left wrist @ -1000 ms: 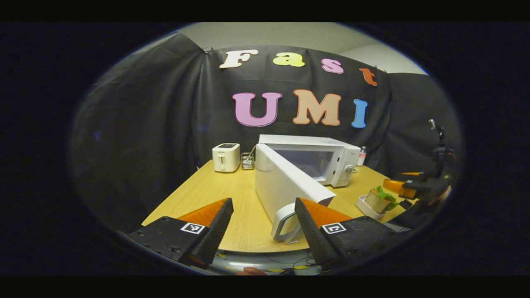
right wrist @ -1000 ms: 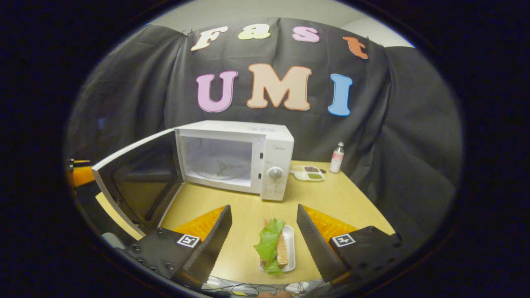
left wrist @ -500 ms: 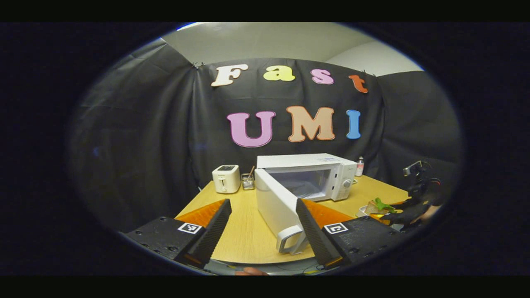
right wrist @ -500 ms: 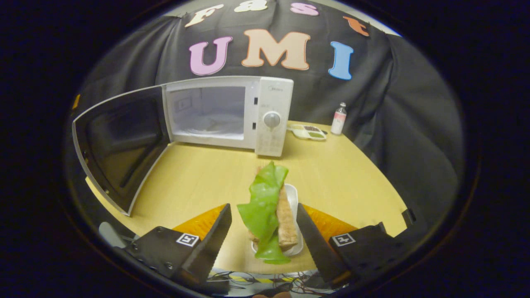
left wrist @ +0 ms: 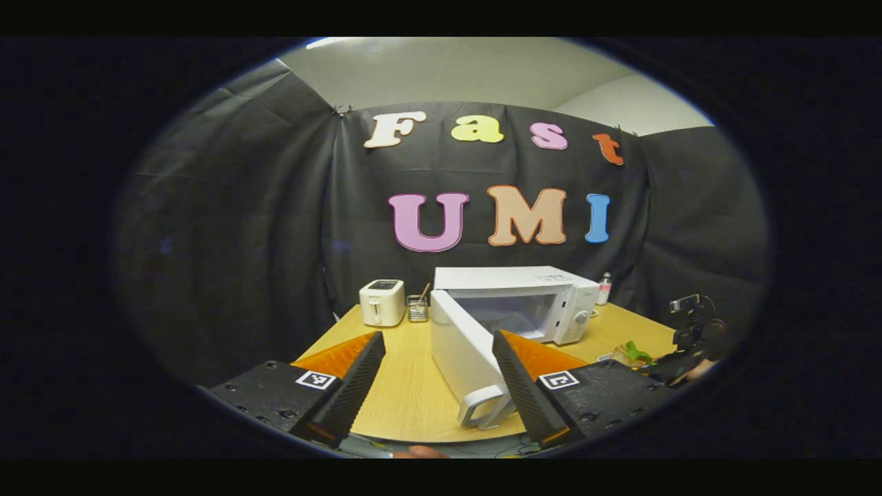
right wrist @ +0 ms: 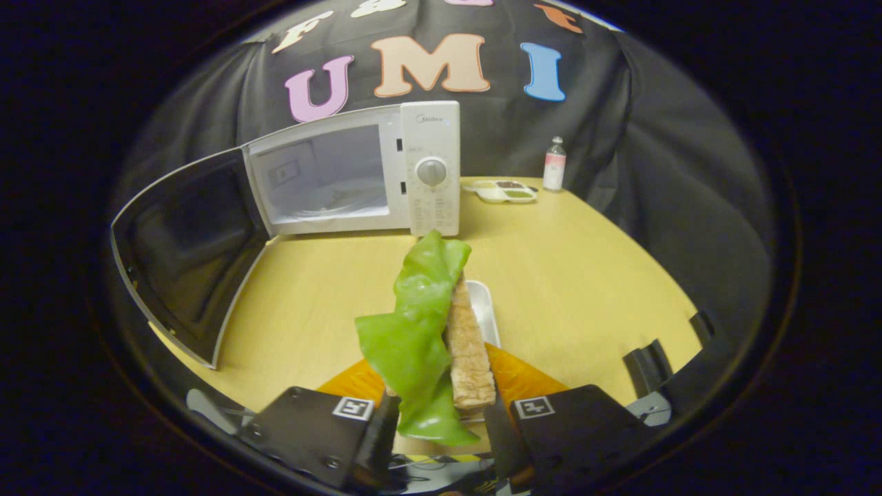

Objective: Open the microwave oven with the left hand, put the food in, and close the microwave oven.

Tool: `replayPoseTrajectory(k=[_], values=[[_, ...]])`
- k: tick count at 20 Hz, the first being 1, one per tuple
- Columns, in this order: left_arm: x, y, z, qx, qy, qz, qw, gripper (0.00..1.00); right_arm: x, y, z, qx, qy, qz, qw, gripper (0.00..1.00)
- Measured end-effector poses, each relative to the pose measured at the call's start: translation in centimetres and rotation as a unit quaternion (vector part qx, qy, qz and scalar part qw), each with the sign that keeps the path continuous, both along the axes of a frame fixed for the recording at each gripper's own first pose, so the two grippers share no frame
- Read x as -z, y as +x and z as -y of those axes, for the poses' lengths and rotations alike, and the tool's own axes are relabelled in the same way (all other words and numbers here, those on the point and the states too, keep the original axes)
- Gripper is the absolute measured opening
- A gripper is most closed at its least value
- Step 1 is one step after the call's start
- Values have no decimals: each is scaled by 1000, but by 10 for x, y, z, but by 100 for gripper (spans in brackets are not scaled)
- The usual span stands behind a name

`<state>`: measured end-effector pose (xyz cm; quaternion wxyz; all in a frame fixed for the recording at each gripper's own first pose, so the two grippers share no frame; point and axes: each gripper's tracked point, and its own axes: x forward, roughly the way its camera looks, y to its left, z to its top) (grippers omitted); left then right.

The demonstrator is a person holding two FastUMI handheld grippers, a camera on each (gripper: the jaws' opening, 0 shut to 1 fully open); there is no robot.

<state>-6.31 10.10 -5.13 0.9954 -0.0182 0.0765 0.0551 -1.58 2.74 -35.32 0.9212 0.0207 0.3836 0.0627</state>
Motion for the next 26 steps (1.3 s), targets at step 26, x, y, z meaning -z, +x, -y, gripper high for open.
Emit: replayPoseTrajectory(k=[26], values=[[-39, -4, -7, -25, -3, 69, 997, 91, -89, 74, -74, 17, 116, 50, 992, 29]])
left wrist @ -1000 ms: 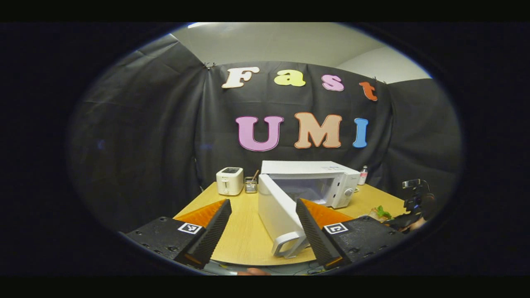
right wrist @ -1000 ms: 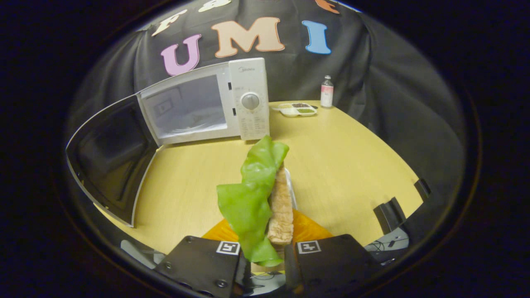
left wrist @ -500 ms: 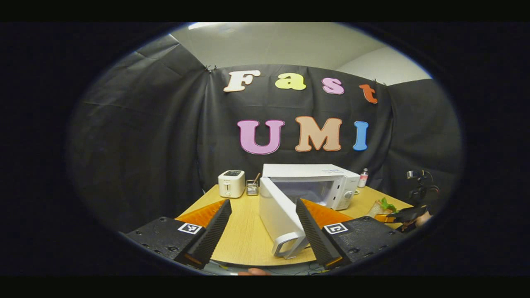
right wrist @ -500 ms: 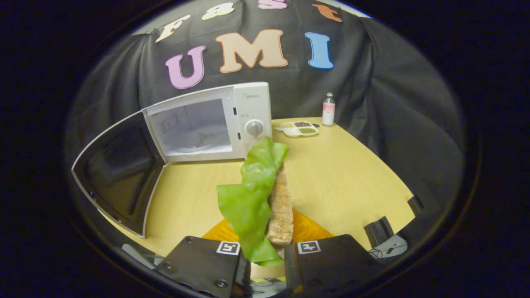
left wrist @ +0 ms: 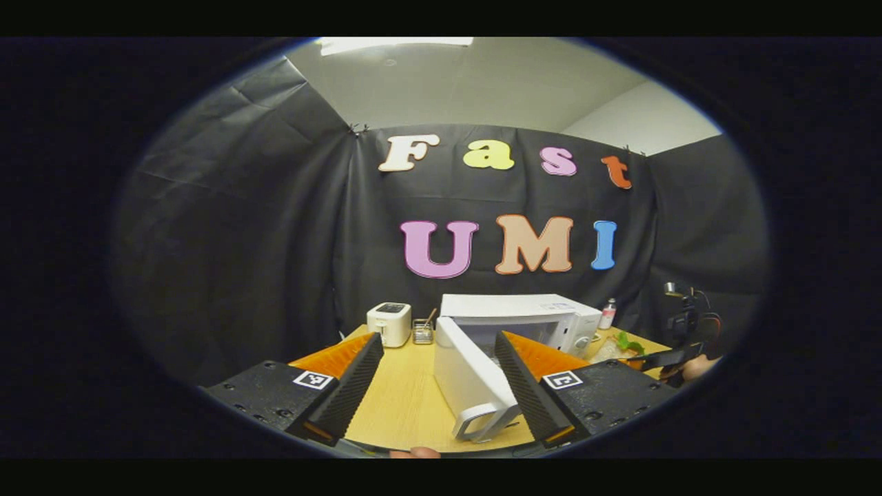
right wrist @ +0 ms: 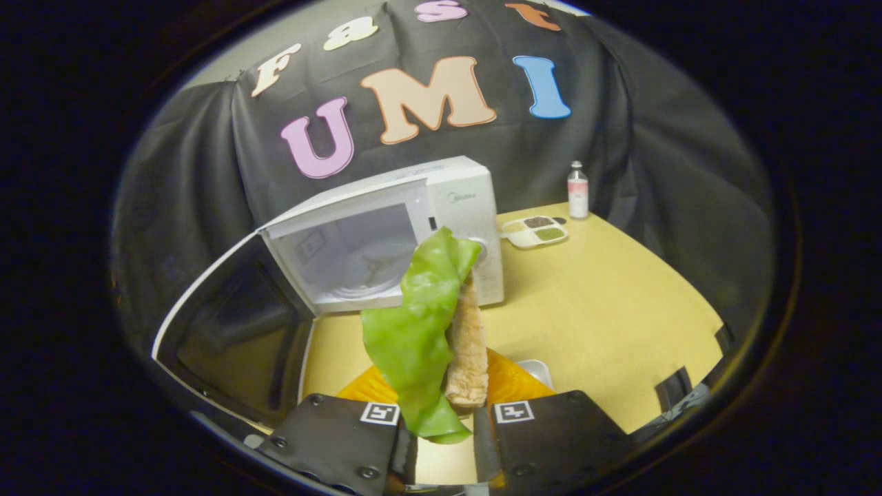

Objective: Open the microwave oven with the left hand, put the food in, and close the microwave oven.

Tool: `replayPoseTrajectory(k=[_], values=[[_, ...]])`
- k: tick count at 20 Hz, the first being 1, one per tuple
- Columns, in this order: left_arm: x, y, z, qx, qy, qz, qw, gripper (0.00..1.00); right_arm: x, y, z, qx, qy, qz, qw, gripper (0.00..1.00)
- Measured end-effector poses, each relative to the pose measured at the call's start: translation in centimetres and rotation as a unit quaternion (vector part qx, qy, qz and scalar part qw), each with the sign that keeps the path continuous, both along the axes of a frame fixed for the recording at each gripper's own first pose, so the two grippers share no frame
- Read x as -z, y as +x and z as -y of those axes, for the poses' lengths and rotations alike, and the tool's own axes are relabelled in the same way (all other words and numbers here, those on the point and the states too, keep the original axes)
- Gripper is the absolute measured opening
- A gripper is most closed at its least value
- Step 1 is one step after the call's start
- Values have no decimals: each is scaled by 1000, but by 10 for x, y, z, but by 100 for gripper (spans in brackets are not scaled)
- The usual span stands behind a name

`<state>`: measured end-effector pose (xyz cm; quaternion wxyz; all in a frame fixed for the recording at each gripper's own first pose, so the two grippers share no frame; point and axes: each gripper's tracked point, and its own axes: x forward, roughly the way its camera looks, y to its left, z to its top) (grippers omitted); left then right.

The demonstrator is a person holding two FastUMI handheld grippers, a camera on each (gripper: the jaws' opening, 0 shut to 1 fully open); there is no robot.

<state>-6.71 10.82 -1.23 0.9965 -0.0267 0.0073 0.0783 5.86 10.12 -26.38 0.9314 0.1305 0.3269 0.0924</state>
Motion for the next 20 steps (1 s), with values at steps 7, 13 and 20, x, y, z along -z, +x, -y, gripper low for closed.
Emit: replayPoseTrajectory(k=[7, 13, 20], values=[[-7, -6, -1, -6, -7, 0, 1000, 93, 9, 34, -87, 31, 110, -31, 993, 35], [-15, -18, -8, -20, 1, 3, 1000, 94, 24, 55, -157, 47, 173, -58, 982, 29], [-12, -29, -25, -36, 27, -21, 999, 94, 44, 114, -204, 105, 219, -73, 967, 28]])
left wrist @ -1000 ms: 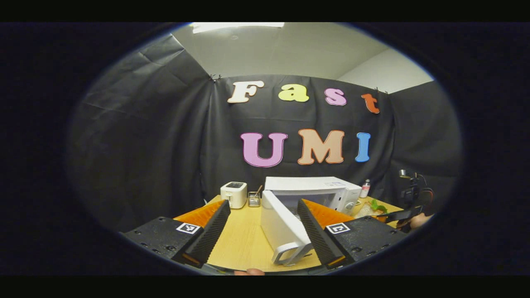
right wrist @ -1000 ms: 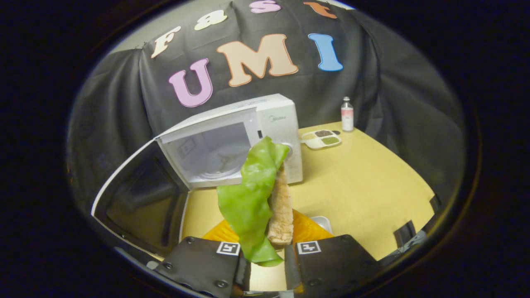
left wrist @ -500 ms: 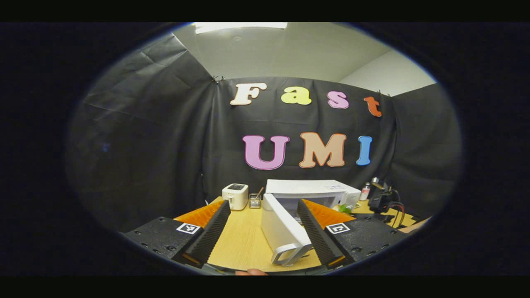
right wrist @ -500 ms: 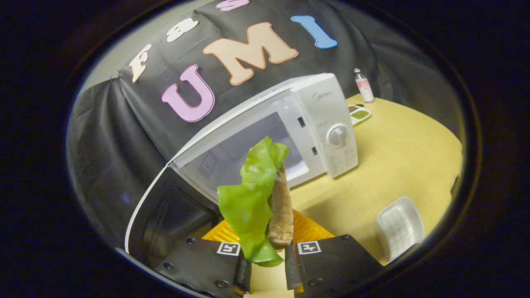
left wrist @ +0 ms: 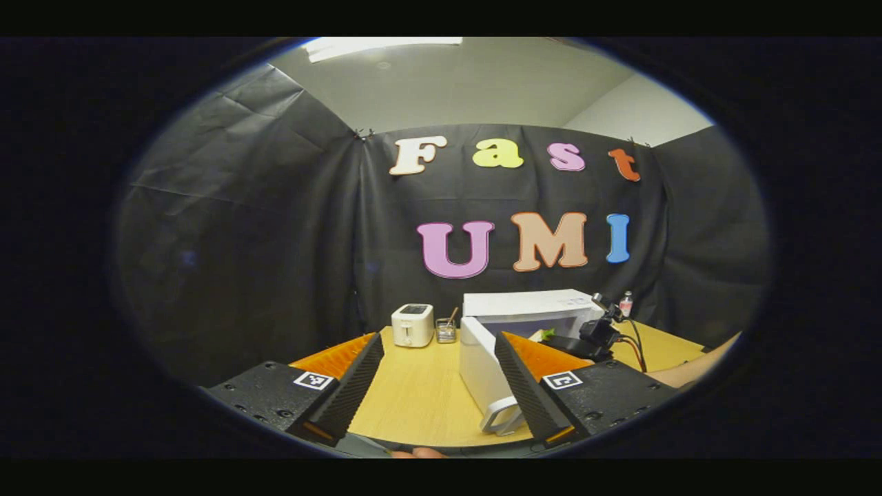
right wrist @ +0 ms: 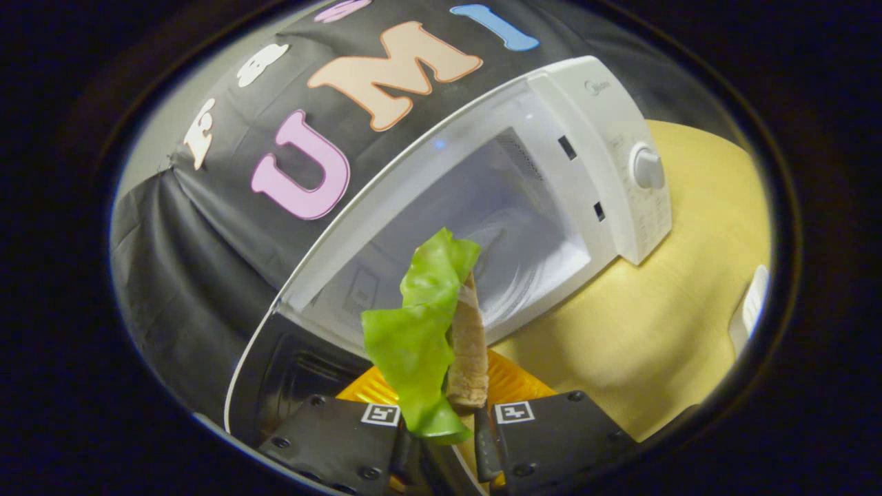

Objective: Open the microwave oven with the left hand, put the food in, and close the microwave oven.

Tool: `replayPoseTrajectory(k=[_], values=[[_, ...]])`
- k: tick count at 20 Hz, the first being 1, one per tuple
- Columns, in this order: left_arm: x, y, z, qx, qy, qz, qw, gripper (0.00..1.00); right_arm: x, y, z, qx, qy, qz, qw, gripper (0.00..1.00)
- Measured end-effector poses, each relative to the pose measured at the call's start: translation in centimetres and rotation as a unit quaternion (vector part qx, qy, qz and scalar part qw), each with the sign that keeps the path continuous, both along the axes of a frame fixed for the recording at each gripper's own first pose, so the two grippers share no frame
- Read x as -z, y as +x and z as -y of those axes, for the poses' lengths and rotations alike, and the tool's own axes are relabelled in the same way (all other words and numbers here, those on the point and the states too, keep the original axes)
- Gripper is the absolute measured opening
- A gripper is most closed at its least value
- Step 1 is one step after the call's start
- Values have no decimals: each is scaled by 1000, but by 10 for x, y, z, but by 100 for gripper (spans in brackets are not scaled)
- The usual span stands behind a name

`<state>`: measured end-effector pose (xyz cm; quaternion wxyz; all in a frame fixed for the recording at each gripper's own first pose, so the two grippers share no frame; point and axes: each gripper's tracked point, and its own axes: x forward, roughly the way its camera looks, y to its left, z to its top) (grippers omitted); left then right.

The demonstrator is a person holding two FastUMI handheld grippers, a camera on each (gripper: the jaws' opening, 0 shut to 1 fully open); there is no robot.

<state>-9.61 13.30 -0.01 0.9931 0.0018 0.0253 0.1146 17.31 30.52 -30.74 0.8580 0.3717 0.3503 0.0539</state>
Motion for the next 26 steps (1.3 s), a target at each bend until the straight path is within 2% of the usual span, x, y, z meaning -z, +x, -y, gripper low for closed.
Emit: replayPoseTrajectory(k=[2, 3, 4, 5, 7, 9, 13, 14, 17, 24, 25, 26], values=[[-3, -3, -1, -5, 19, 1, 1000, 91, 9, 16, -7, 21, 0, -8, 1000, 27], [-7, -5, 2, -4, 24, 5, 1000, 92, 13, 23, -11, 27, 0, -11, 1000, 35], [-9, -8, 4, -5, 21, 8, 1000, 91, 15, 30, -15, 33, 2, -14, 999, 35], [-8, -9, 8, -4, 11, 10, 1000, 97, 18, 35, -20, 38, 4, -17, 999, 35], [3, -11, 14, -3, -13, -1, 1000, 91, 21, 50, -25, 47, -6, -8, 999, 35], [17, -14, 19, -2, -27, -23, 999, 92, 24, 65, -28, 55, -11, 2, 998, 35], [18, -17, 12, -8, -17, -34, 999, 91, 28, 90, -32, 77, -1, 14, 997, 35], [20, -18, 10, -9, -14, -38, 999, 91, 27, 94, -31, 81, -1, 18, 997, 27], [20, -18, 3, -22, -18, -38, 999, 92, 29, 106, -29, 100, 0, 28, 995, 27], [25, -26, -10, -36, -19, -46, 998, 92, 37, 118, -46, 70, -19, 39, 997, 29], [26, -28, -12, -39, -16, -45, 998, 92, 37, 119, -44, 70, -22, 39, 997, 37], [25, -29, -13, -41, -14, -44, 998, 92, 37, 119, -42, 68, -28, 39, 996, 36]])
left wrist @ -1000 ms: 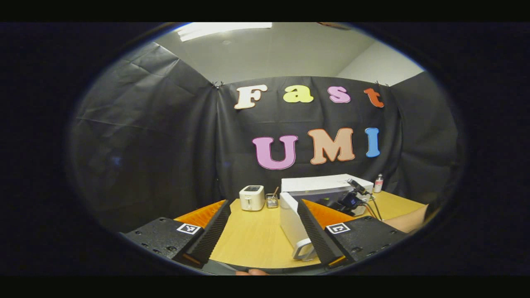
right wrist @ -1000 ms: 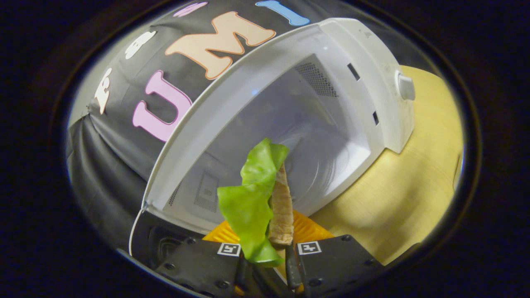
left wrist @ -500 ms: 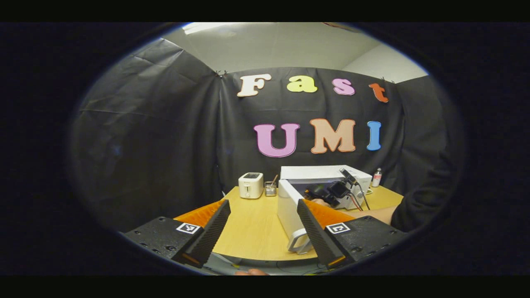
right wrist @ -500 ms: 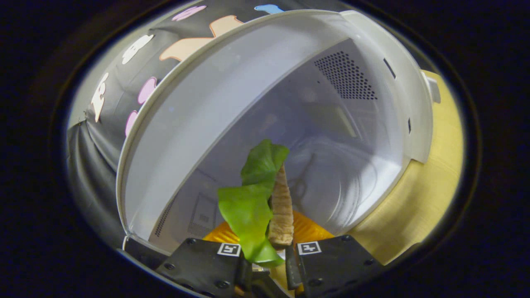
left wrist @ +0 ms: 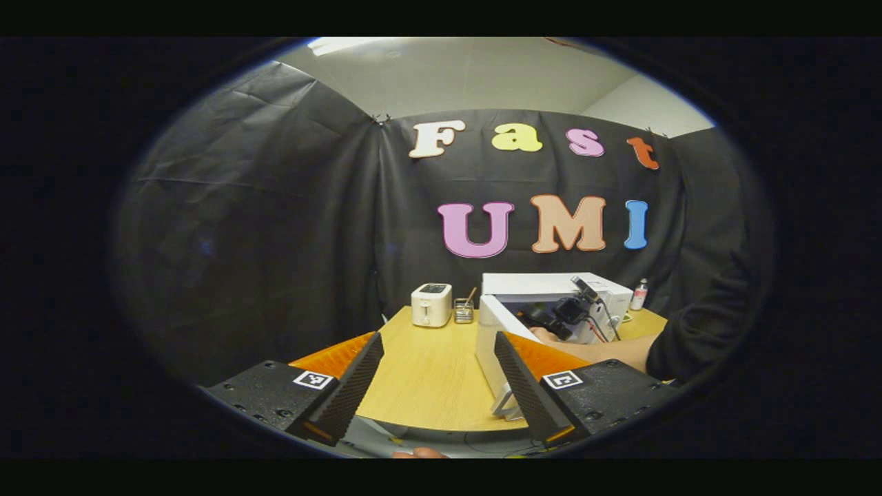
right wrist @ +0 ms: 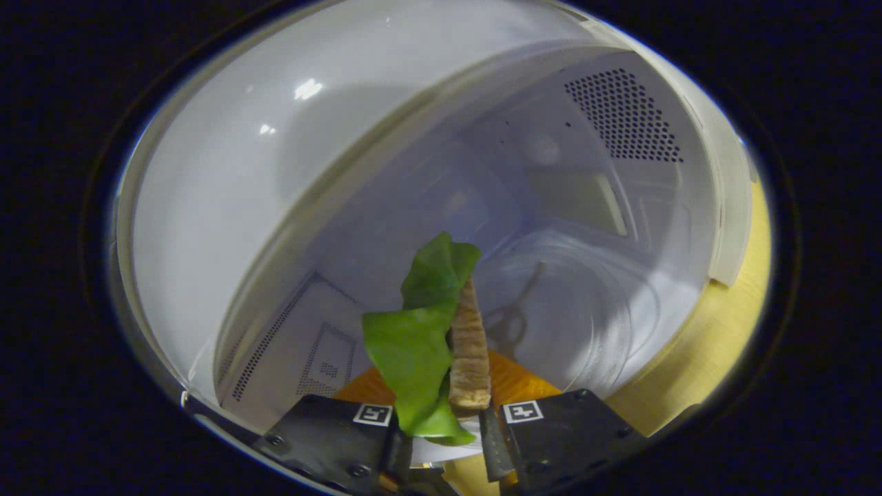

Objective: Open the microwave oven with the left hand, put the food in, and close the microwave oven.

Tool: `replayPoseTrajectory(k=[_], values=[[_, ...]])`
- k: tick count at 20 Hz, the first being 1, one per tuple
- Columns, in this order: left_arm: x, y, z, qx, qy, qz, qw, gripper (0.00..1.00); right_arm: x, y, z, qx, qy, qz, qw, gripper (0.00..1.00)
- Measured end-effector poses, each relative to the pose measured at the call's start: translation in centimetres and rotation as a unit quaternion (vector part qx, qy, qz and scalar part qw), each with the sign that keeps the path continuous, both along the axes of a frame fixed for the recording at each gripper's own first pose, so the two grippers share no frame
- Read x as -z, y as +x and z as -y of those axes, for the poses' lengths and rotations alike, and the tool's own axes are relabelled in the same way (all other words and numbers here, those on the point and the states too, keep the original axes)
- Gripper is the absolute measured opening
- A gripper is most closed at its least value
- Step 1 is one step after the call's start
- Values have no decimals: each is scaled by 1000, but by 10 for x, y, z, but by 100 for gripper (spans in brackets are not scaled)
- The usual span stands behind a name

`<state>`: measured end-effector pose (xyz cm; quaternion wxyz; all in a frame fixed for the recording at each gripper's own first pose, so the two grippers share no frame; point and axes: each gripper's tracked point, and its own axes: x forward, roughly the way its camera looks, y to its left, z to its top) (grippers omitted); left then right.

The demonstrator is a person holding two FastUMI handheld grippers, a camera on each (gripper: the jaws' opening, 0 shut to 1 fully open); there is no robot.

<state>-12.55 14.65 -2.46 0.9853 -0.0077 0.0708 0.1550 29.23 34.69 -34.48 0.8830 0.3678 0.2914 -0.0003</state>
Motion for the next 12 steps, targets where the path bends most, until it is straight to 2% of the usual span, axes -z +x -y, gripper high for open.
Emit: replayPoseTrajectory(k=[2, 5, 6, 7, 8, 9, 11, 12], values=[[4, -4, -1, -2, 2, -6, 1000, 94, -1, 1, 5, -5, -19, 4, 1000, 36], [6, -8, -7, -6, 0, -8, 1000, 92, 5, 2, 17, -32, -90, 4, 995, 39], [8, -9, -9, -8, -1, -9, 1000, 92, 5, -1, 22, -40, -108, 5, 993, 53], [11, -9, -11, -12, -3, -13, 1000, 92, 8, -1, 28, -43, -127, 5, 991, 57], [13, -10, -13, -15, -6, -17, 1000, 95, 9, 0, 30, -48, -137, 5, 989, 70], [13, -11, -14, -18, -8, -16, 1000, 92, 10, 2, 35, -51, -145, 2, 988, 72], [12, -12, -15, -19, -7, -14, 1000, 91, 8, 1, 50, -52, -174, 2, 983, 84], [14, -13, -15, -19, -6, -18, 1000, 92, 4, 1, 55, -56, -182, 7, 982, 94]])
